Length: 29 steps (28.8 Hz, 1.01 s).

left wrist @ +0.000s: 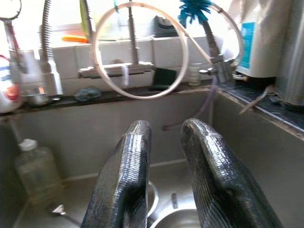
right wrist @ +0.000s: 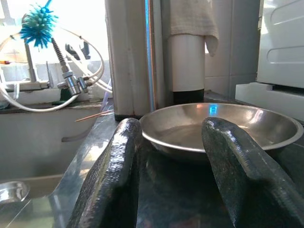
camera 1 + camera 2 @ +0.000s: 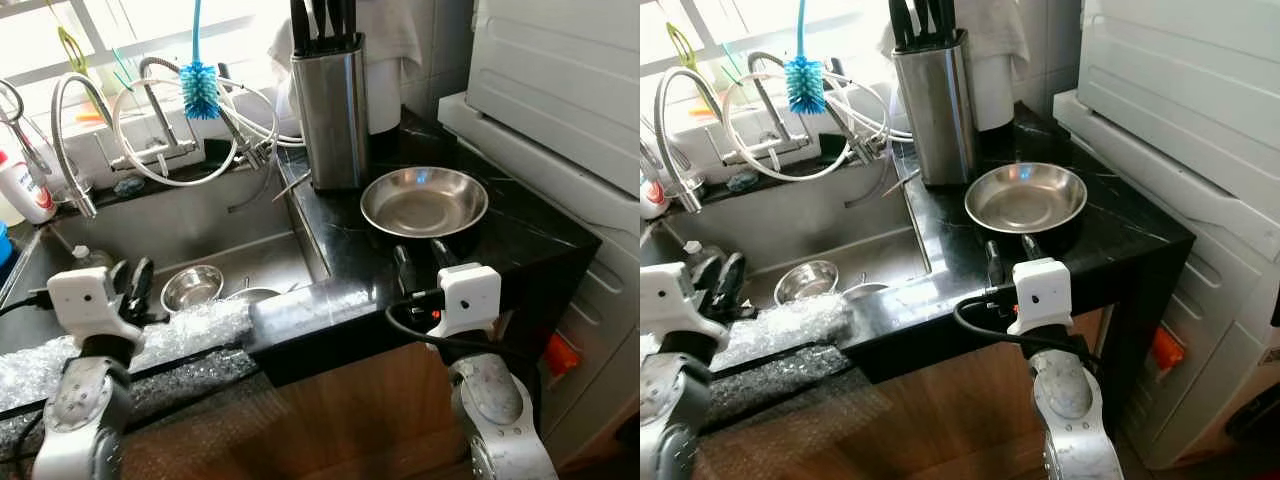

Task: Kitchen organization

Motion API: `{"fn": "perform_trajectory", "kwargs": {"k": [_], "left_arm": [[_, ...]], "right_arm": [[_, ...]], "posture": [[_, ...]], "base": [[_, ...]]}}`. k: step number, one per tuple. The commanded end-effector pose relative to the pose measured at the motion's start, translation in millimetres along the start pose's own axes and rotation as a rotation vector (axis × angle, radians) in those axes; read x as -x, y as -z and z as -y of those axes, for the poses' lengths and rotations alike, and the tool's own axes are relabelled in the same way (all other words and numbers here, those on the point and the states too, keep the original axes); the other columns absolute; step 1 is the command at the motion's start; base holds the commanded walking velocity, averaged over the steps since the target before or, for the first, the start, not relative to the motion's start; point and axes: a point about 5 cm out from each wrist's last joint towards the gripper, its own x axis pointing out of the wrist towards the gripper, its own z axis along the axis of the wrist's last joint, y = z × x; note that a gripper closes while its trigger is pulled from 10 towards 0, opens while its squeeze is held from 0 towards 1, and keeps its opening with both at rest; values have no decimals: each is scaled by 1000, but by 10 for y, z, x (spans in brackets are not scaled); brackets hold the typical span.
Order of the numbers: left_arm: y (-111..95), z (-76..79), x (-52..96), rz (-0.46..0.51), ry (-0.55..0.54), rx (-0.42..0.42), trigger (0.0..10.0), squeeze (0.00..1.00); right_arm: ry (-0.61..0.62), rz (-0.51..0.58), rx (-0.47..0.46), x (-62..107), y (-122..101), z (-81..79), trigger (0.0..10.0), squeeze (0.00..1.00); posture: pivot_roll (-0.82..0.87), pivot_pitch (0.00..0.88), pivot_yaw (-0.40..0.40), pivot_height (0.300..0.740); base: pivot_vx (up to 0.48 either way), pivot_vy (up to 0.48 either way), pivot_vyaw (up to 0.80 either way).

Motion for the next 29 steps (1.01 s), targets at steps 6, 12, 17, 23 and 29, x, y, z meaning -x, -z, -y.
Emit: {"fn": "perform_trajectory", "kwargs": {"k": [6, 12, 17, 23, 29], "left_arm": [[-32, 7, -63, 1, -23, 3, 10000, 0], [-10, 6, -86, -5, -33, 16, 10000, 0], [13, 23, -104, -13, -29, 21, 10000, 0], [26, 49, -136, -17, -22, 27, 10000, 0], [45, 74, -145, -22, -5, 27, 10000, 0]], "right_arm": [[12, -12, -28, -83, -23, -9, 10000, 0], [69, -5, -45, -136, -109, 125, 10000, 0], [119, -7, -13, -208, -203, 247, 10000, 0], [141, -60, 118, -294, -312, 454, 10000, 0], [382, -120, -85, -294, -290, 734, 10000, 0]], "posture": [[-85, 0, 158, 740], [-88, 0, 157, 740], [-94, 0, 160, 740], [-102, 0, 163, 740], [-102, 0, 166, 740]], "base": [[0, 0, 0], [0, 0, 0], [0, 0, 0], [0, 0, 0], [0, 0, 0]]}}
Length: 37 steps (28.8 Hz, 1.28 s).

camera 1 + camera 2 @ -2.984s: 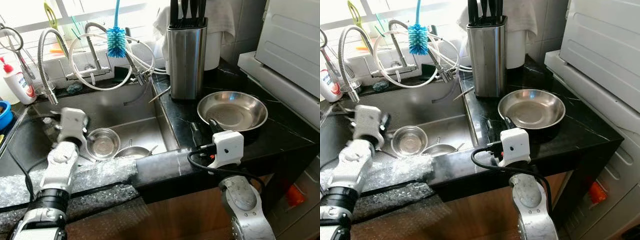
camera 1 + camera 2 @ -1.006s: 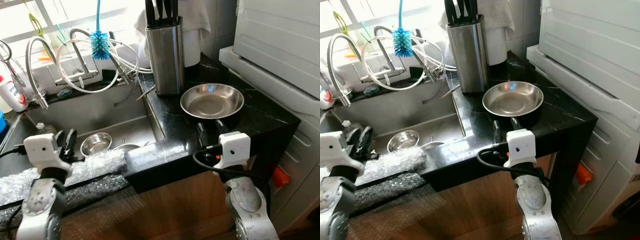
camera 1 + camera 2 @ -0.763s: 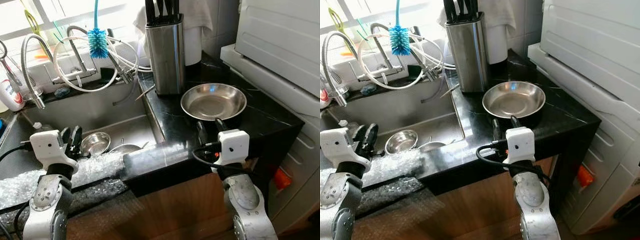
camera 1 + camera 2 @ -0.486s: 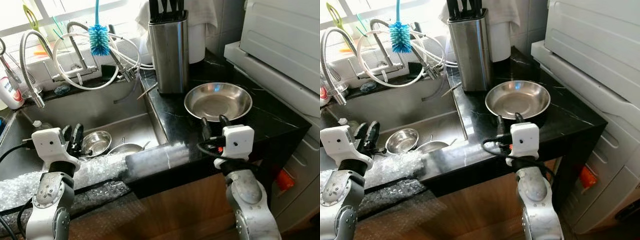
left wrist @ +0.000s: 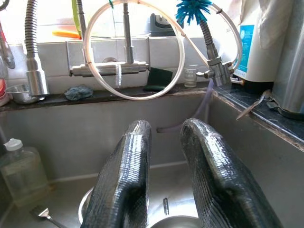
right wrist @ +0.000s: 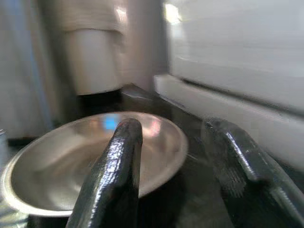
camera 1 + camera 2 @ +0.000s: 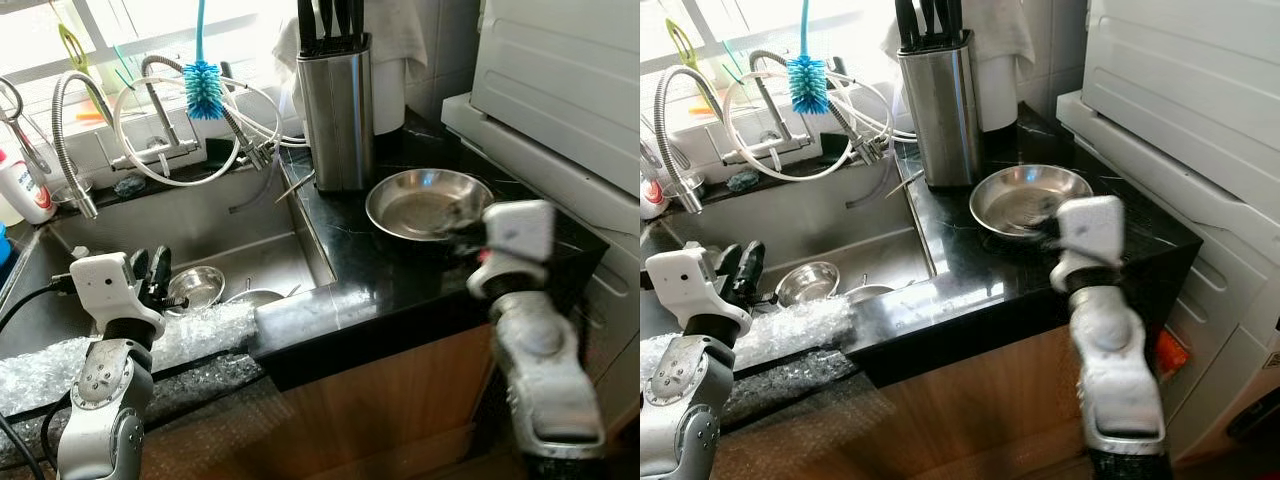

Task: Kitchen organization

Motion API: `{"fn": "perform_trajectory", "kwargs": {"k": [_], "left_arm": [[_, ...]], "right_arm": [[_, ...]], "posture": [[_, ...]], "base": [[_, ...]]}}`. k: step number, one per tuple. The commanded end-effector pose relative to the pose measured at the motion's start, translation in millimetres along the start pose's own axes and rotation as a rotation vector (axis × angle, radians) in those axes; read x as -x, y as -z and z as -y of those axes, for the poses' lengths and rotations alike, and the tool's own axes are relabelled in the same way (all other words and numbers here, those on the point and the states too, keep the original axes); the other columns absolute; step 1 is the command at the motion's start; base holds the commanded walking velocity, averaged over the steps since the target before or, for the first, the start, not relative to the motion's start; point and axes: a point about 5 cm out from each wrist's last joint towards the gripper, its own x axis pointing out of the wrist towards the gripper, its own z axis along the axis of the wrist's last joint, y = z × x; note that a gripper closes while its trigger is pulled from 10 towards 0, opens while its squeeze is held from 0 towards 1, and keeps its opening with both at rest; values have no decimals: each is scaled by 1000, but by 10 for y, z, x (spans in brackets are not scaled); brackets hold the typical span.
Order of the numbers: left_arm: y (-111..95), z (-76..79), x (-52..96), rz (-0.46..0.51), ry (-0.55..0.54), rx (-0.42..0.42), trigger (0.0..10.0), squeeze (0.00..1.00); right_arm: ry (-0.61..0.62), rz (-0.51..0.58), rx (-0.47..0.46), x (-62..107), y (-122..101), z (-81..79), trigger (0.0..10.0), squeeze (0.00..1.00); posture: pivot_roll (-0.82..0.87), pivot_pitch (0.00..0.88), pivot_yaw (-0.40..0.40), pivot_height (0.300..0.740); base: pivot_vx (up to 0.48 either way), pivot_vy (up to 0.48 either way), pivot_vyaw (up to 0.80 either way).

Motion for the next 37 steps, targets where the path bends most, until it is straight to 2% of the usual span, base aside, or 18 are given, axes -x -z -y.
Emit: {"fn": "perform_trajectory", "kwargs": {"k": [1, 3, 9, 15, 16, 18, 22, 24, 31, 37], "left_arm": [[23, -17, -20, -14, -2, -11, 10000, 0], [27, -7, -24, -14, 5, -12, 10000, 0], [34, 16, -43, -13, 18, -11, 10000, 0], [40, 48, -64, -8, 26, -5, 10000, 0], [41, 61, -69, -5, 30, -2, 10000, 0], [42, 67, -70, -2, 33, 0, 10000, 0], [43, 75, -71, -1, 36, 3, 10000, 0], [47, 85, -74, -3, 45, 4, 10000, 0], [54, 94, -84, -6, 53, 4, 10000, 0], [57, 138, -101, -6, 71, 5, 10000, 0]], "right_arm": [[70, -17, -103, -15, -18, 44, 10000, 0], [161, -63, -150, -17, 52, 139, 10000, 0], [186, -150, -277, -73, 128, 156, 10000, 0], [138, -148, -281, -224, 42, 32, 10000, 0], [91, -136, -261, -303, -20, -49, 10000, 0], [72, -134, -259, -363, -63, -94, 10000, 0], [94, -170, -277, -442, -46, -88, 10000, 0], [104, -203, -317, -516, -20, -78, 10000, 0], [135, -206, -365, -593, -54, -83, 10000, 0], [144, -210, -405, -669, -85, -148, 10000, 0]], "posture": [[-102, 0, 166, 740], [-102, 0, 168, 740], [-109, 0, 170, 740], [-110, 0, 171, 740], [-107, 0, 168, 740], [-104, 0, 166, 740], [-100, 0, 165, 740], [-100, 0, 165, 740], [-98, 0, 166, 740], [-97, 0, 164, 740]], "base": [[0, 0, 0], [0, 0, 0], [0, 0, 0], [0, 0, 0], [0, 0, 0], [0, 0, 0], [0, 0, 0], [0, 0, 0], [0, 0, 0], [0, 0, 0]]}}
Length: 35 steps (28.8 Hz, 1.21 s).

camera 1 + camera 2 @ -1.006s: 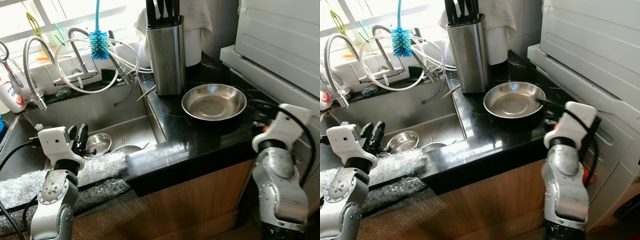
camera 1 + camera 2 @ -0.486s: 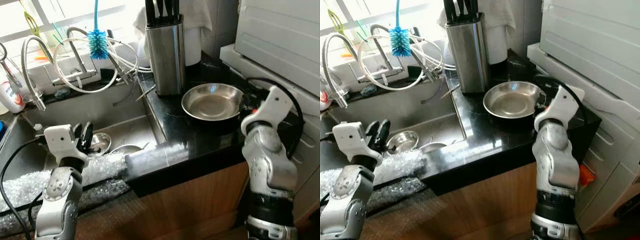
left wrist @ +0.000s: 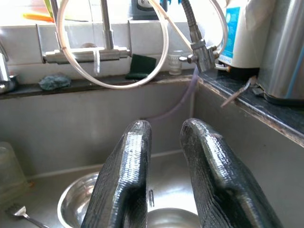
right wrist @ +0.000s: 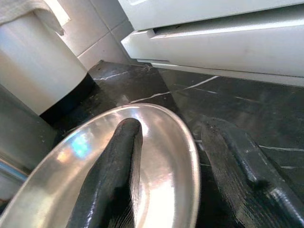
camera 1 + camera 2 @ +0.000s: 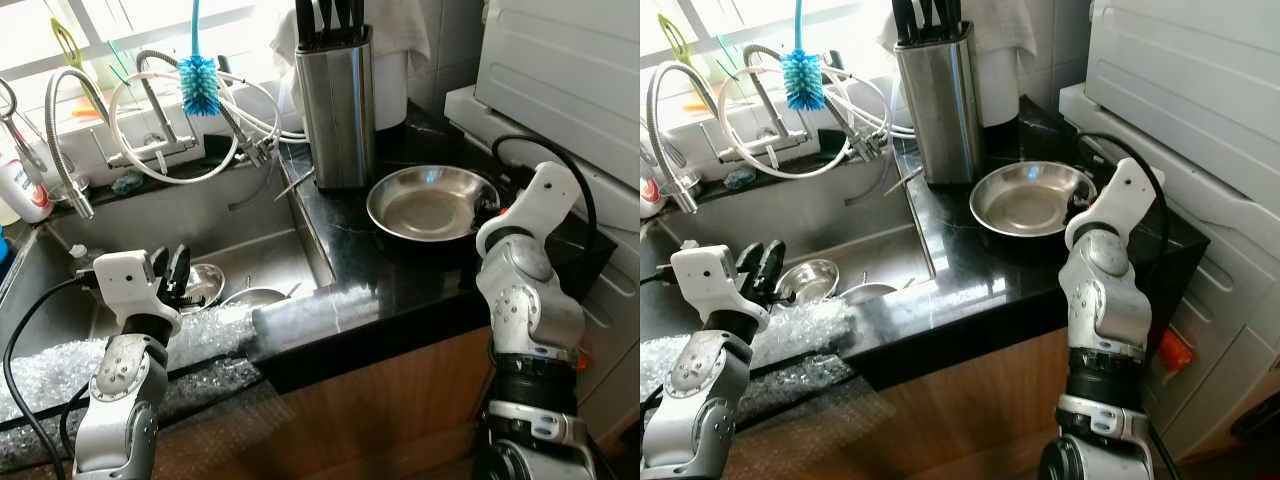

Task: Kitchen organization

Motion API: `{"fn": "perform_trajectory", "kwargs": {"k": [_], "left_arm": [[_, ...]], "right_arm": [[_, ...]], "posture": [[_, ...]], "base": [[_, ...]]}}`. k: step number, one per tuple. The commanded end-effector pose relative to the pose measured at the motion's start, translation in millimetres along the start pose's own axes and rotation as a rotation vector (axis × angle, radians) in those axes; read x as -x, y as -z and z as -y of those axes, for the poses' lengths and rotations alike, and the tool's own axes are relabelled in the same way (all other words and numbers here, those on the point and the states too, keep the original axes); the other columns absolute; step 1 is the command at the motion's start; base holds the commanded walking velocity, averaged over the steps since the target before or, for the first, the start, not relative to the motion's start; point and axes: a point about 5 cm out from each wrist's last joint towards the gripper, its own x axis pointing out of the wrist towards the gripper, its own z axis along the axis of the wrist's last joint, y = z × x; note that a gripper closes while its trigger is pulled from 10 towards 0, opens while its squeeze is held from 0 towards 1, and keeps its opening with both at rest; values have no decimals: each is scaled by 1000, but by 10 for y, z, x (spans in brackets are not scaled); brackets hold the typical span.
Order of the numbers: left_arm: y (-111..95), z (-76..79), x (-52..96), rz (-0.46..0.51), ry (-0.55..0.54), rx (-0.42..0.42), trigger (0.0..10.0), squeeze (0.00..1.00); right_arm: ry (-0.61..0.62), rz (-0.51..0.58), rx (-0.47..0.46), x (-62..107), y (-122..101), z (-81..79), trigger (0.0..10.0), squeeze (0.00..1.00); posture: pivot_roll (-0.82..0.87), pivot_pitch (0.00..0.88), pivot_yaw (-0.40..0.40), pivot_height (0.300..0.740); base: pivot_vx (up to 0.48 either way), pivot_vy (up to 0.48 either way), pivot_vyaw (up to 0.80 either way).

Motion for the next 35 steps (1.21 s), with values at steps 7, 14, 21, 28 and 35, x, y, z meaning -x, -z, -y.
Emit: {"fn": "perform_trajectory", "kwargs": {"k": [7, 14, 21, 28, 35], "left_arm": [[-33, 22, -46, 14, 15, -14, 10000, 0], [-27, 38, -58, 9, 21, -13, 10000, 0], [-19, 56, -61, 0, 19, -12, 10000, 0], [-30, 57, -61, 8, 6, -7, 10000, 0], [-34, 66, -68, 4, 11, -16, 10000, 0]], "right_arm": [[26, -49, 6, -62, 43, -68, 10000, 0], [72, -51, 48, -98, 21, -19, 10000, 0], [84, -99, 115, -137, 86, 16, 10000, 0], [68, -100, 148, -167, 60, 14, 10000, 0], [57, -118, 180, -196, 78, -9, 4784, 0]], "posture": [[-98, 0, 159, 740], [-97, 0, 158, 740], [-90, 0, 146, 740], [-84, 0, 133, 740], [-76, 0, 126, 740]], "base": [[0, 0, 0], [0, 0, 0], [0, 0, 0], [0, 0, 0], [0, 0, 0]]}}
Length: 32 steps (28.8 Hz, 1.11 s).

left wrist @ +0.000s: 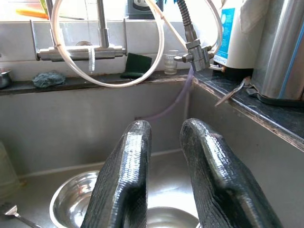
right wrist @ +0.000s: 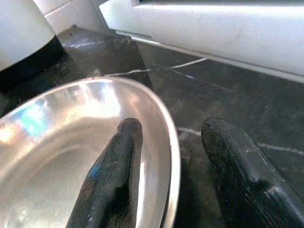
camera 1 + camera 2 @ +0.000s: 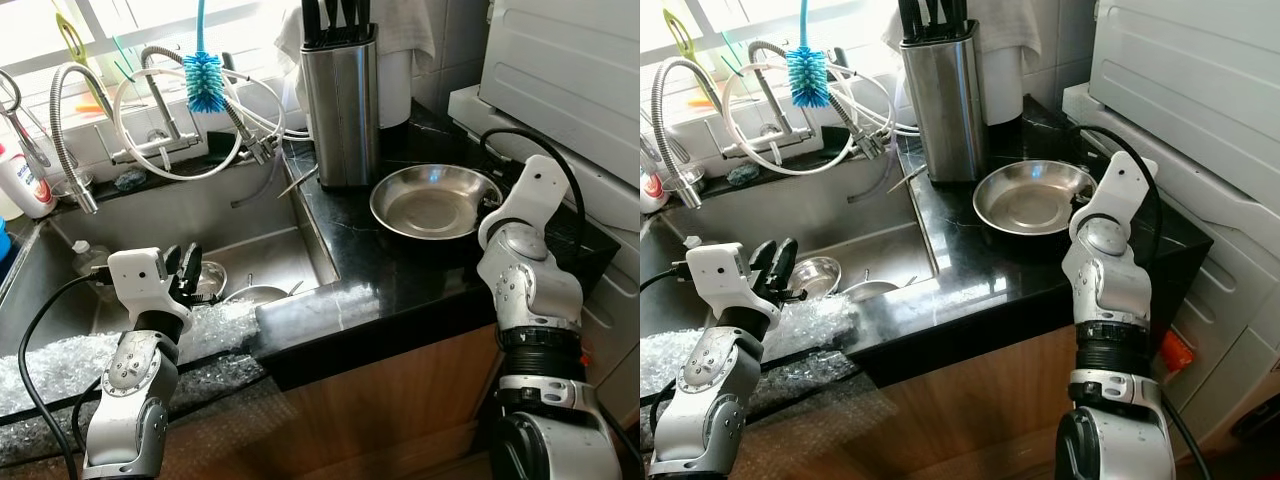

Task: Kitchen organization

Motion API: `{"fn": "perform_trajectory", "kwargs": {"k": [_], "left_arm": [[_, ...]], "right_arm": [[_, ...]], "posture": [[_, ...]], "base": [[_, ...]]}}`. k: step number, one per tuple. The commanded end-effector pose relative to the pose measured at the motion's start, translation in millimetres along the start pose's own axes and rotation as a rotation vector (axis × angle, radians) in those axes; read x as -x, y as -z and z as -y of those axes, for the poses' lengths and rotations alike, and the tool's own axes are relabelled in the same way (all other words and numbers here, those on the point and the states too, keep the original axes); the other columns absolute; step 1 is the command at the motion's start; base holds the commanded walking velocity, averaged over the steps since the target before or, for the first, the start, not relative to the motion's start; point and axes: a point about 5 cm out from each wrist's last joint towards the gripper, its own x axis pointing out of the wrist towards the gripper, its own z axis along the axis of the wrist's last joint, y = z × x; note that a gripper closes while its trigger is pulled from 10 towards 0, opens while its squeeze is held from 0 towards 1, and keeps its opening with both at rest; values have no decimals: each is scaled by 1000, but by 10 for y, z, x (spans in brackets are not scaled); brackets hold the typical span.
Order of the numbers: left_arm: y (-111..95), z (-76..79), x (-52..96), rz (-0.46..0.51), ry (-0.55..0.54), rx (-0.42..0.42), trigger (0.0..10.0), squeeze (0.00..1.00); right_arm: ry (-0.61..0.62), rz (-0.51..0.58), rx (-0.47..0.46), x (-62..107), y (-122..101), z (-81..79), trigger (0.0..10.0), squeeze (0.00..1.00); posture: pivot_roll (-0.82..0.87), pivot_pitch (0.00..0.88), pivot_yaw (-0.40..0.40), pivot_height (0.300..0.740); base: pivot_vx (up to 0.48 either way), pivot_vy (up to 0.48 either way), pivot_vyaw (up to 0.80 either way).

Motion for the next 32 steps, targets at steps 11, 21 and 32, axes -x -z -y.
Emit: {"fn": "perform_trajectory", "kwargs": {"k": [11, 21, 32], "left_arm": [[-18, 21, -38, -20, 34, -57, 10000, 0], [-10, 47, -56, -27, 54, -72, 10000, 0], [-10, 29, -79, -21, 21, -23, 10000, 0]], "right_arm": [[-29, -41, 26, 2, 48, -111, 0, 0], [-43, -49, 13, 17, 68, -138, 0, 0], [-375, 98, -63, 373, -17, -579, 10000, 0]], "posture": [[-69, 0, 126, 740], [-68, 0, 129, 740], [-76, 0, 138, 740]], "base": [[0, 0, 0], [0, 0, 0], [0, 0, 0]]}}
